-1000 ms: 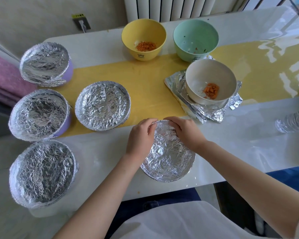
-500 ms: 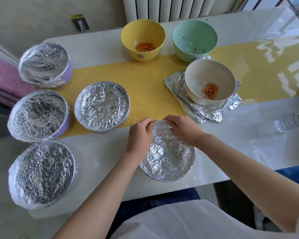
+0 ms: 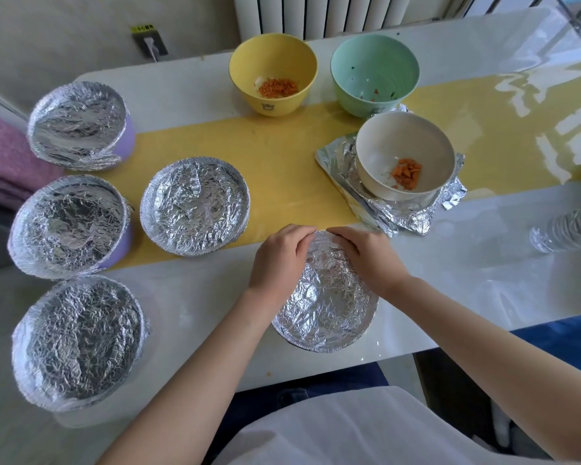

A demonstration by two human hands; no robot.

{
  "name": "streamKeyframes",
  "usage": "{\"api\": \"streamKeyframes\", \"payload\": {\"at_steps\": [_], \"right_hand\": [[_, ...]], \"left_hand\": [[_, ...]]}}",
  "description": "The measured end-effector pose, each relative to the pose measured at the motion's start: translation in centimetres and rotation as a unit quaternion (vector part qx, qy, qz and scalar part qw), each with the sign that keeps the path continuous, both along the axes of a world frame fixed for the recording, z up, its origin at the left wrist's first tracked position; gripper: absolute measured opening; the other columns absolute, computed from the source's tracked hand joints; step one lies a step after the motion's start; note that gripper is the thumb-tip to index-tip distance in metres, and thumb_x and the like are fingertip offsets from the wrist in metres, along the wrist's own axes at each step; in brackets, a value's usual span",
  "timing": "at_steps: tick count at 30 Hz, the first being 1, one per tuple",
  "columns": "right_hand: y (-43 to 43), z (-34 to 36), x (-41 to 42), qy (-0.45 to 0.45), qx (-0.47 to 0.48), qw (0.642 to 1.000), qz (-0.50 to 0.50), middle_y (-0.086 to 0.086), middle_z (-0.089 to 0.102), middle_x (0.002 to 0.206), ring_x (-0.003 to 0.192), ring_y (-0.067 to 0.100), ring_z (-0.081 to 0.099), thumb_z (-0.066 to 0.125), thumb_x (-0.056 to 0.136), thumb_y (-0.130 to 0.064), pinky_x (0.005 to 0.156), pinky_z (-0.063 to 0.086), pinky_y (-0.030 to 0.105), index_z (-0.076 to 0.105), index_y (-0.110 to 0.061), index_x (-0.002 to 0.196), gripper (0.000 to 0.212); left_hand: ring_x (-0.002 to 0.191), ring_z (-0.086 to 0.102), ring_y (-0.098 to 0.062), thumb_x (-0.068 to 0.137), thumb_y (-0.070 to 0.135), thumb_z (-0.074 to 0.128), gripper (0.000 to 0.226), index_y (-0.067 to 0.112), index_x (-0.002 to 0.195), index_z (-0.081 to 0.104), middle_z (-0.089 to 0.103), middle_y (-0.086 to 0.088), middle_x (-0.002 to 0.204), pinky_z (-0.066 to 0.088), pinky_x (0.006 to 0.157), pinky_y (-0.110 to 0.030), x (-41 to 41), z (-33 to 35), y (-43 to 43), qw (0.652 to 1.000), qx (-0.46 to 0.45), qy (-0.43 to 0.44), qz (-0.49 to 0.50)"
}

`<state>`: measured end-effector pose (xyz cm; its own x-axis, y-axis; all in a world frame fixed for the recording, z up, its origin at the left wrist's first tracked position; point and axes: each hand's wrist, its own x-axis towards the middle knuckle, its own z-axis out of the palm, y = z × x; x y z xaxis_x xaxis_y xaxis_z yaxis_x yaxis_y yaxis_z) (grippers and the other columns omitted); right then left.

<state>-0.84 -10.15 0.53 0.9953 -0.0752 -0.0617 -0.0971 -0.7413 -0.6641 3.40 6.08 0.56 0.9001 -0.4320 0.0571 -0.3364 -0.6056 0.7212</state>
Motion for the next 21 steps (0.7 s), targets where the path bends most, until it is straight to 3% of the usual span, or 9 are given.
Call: {"api": "streamKeyframes", "payload": {"at_steps": [3,6,10,13,16,18,21], "right_hand": [[0.1,-0.4,0.3,-0.020,-0.022,0.999,0.014,0.011,0.071,0.082,0.072,0.031,0.064,0.054,0.095,-0.016,0.066,0.050,0.039,0.068,-0.005,0.106,0.021],[0.1,-0.6,0.5,-0.020,-0.019,1.000,0.014,0.012,0.070,0.077,0.068,0.033,0.063,0.054,0.094,-0.014,0.061,0.049,0.038,0.069,-0.004,0.100,0.019],[0.0,-0.3,0.3,0.010,0.001,1.000,0.012,0.009,0.070,0.102,0.090,0.027,0.065,0.051,0.096,-0.017,0.078,0.048,0.033,0.063,-0.008,0.117,0.026],[-0.2,0.0,-0.3,0.018,0.026,0.999,-0.012,0.006,0.065,0.118,0.103,0.023,0.062,0.053,0.095,-0.018,0.089,0.048,0.036,0.055,-0.009,0.125,0.031],[-0.5,0.2,-0.8,0.010,0.026,0.999,-0.036,0.007,0.070,0.093,0.078,0.022,0.064,0.055,0.094,-0.016,0.075,0.050,0.037,0.062,-0.012,0.115,0.023],[-0.4,0.2,-0.7,0.010,0.050,0.997,-0.058,0.002,0.067,0.078,0.064,0.014,0.059,0.054,0.095,-0.015,0.065,0.047,0.029,0.067,-0.012,0.110,0.020],[-0.2,0.3,-0.1,0.022,0.063,0.994,-0.086,-0.003,0.060,0.067,0.059,0.005,0.051,0.053,0.094,-0.013,0.057,0.037,0.014,0.070,-0.009,0.105,0.020]], "left_hand": [[0.091,0.067,-0.019,0.090,0.006,0.058,0.021,0.005,0.109,0.068,0.070,-0.008,0.103,0.054,0.080,-0.031,0.4,-0.4,0.0,1.000,-0.015,0.003,0.008],[0.090,0.067,-0.018,0.090,0.005,0.058,0.020,0.003,0.107,0.069,0.071,-0.009,0.100,0.053,0.080,-0.026,0.5,-0.3,-0.1,1.000,-0.022,0.008,0.020],[0.090,0.066,-0.022,0.092,0.005,0.055,0.018,0.003,0.106,0.067,0.070,-0.010,0.099,0.054,0.076,-0.032,0.2,-0.5,-0.1,1.000,0.008,-0.006,0.022],[0.088,0.061,-0.025,0.096,0.006,0.047,0.016,0.002,0.103,0.061,0.066,-0.011,0.099,0.050,0.072,-0.035,-0.4,-0.5,0.4,0.998,0.037,-0.002,0.049],[0.079,0.054,-0.028,0.098,0.008,0.040,0.012,0.004,0.099,0.051,0.059,-0.011,0.089,0.041,0.062,-0.038,-0.8,-0.1,0.6,0.996,0.053,0.017,0.064],[0.068,0.048,-0.027,0.098,0.010,0.037,0.010,0.006,0.096,0.046,0.051,-0.005,0.077,0.031,0.055,-0.035,-0.9,0.0,0.6,0.996,0.053,0.029,0.065],[0.056,0.041,-0.024,0.098,0.011,0.036,0.010,0.008,0.092,0.043,0.041,0.001,0.061,0.022,0.050,-0.033,-0.9,-0.1,0.6,0.996,0.039,0.048,0.072]]}}
